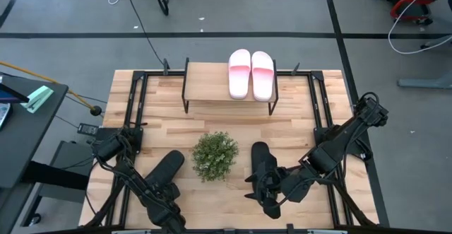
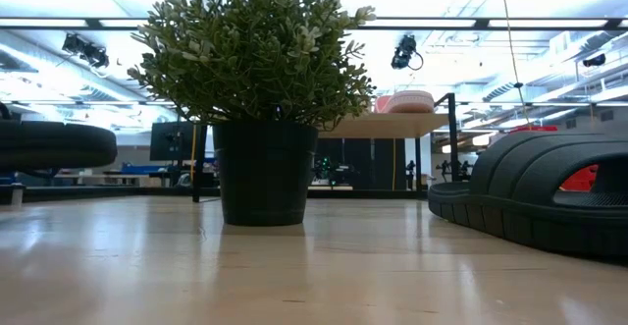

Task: Pick and place slides into the shelf
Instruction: Put the left black slipper on the shelf

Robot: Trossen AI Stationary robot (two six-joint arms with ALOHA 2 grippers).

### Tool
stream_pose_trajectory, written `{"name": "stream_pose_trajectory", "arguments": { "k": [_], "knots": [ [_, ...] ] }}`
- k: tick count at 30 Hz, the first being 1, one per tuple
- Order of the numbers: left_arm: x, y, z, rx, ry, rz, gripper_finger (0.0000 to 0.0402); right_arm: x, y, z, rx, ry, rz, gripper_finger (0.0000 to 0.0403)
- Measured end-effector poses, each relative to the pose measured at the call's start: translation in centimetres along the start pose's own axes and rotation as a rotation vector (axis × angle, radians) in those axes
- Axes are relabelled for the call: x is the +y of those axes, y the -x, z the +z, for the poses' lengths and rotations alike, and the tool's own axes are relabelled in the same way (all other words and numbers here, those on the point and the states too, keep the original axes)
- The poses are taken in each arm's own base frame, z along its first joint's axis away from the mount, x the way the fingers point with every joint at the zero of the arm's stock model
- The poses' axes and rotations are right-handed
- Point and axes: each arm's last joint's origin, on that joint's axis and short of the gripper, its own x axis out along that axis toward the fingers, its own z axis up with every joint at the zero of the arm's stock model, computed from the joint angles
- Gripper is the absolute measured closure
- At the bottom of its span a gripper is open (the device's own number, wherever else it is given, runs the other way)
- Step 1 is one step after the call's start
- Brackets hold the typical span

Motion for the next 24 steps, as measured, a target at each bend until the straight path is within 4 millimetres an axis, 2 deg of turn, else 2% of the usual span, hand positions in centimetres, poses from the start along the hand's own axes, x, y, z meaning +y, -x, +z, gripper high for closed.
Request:
{"name": "stream_pose_trajectory", "arguments": {
  "k": [3, 9, 17, 21, 24],
  "knots": [
    [0.1, -0.2, 0.0, -0.005, 0.003, 0.005, 0.0168, -0.1, -0.1, 0.1, -0.001, -0.002, -0.005, 0.0163],
    [0.0, -0.4, 0.1, -0.007, 0.011, 0.002, 0.0268, -0.2, -0.1, 0.2, -0.002, -0.003, -0.007, 0.0163],
    [0.0, -0.2, 0.1, -0.009, 0.004, 0.004, 0.0269, -0.2, -0.1, 0.2, -0.003, -0.004, -0.006, 0.0163],
    [0.1, 1.1, -0.2, -0.019, 0.005, 0.020, 0.0275, -0.2, -0.1, 0.2, -0.003, -0.004, -0.006, 0.0163],
    [0.6, 2.5, -0.5, -0.062, 0.003, 0.052, 0.0306, -0.2, -0.1, 0.2, -0.003, -0.003, -0.006, 0.0163]
  ]
}}
